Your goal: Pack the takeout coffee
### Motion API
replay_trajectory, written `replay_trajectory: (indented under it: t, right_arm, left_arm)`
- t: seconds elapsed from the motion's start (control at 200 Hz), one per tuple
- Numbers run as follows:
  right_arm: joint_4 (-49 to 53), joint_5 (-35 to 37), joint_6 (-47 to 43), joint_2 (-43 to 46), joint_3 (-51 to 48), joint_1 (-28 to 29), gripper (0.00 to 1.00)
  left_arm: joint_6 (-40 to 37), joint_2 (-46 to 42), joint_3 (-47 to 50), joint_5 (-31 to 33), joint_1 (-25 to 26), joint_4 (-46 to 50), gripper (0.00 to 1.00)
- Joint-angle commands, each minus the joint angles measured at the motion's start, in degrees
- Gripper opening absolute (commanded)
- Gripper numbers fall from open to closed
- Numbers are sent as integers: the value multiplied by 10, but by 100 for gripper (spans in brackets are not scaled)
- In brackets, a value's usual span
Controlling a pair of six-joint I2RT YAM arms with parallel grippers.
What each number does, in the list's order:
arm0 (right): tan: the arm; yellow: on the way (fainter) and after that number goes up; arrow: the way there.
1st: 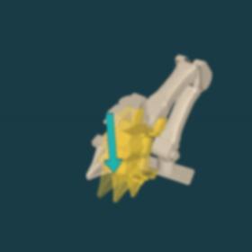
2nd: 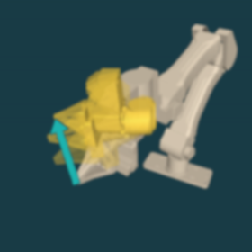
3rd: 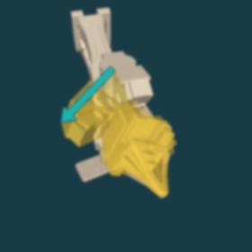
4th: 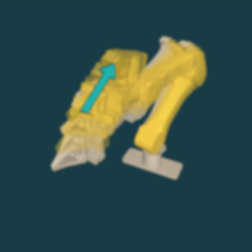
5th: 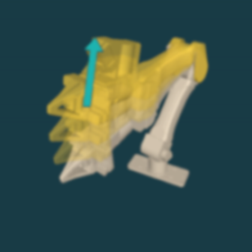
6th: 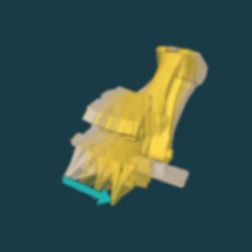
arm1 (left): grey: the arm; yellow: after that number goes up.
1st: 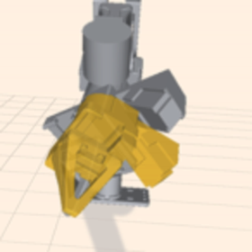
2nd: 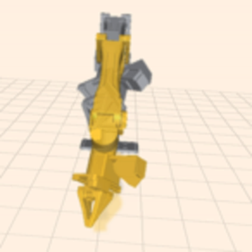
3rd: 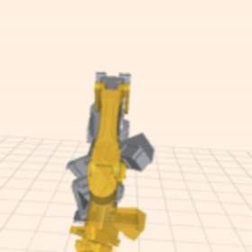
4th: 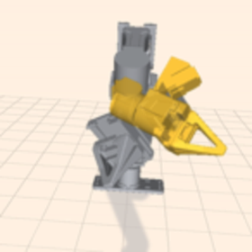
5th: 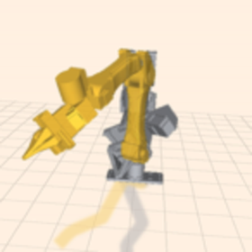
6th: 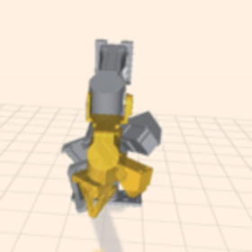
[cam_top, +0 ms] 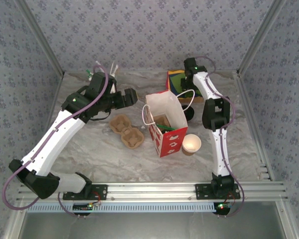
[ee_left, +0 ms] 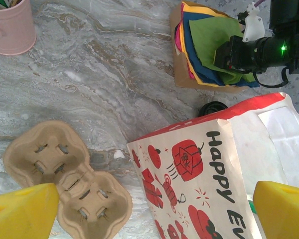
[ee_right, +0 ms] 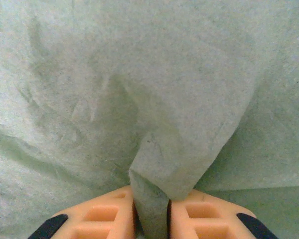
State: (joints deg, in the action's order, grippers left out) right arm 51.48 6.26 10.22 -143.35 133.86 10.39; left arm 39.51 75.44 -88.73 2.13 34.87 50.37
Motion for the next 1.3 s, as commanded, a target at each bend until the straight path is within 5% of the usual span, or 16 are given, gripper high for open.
replay_trajectory:
  t: [0.0,0.47,0.56,0.645,0.74,0.984,1.294]
  right_arm:
    - [17,5,4,42,8,-3,21]
    - [16,-1,8,68,0,-1,21]
    - [13,-3,8,66,-3,-3,7]
    - [13,-3,9,65,-6,-3,7]
    - [12,0,8,62,-6,-4,28]
    - [7,-2,-1,38,-2,-5,64]
    - [11,1,-2,-1,-8,-2,72]
  left_arm:
    - [-10,1,-18,-9,1,-2,100]
    - [-10,2,-19,-13,5,-4,100]
    - [-10,1,-19,-11,6,-2,100]
    - [-11,0,-18,-10,6,-2,100]
    - [-11,0,-18,-8,6,-2,100]
    - [-11,2,-16,-9,5,-2,100]
    - [-12,0,-17,-4,6,4,100]
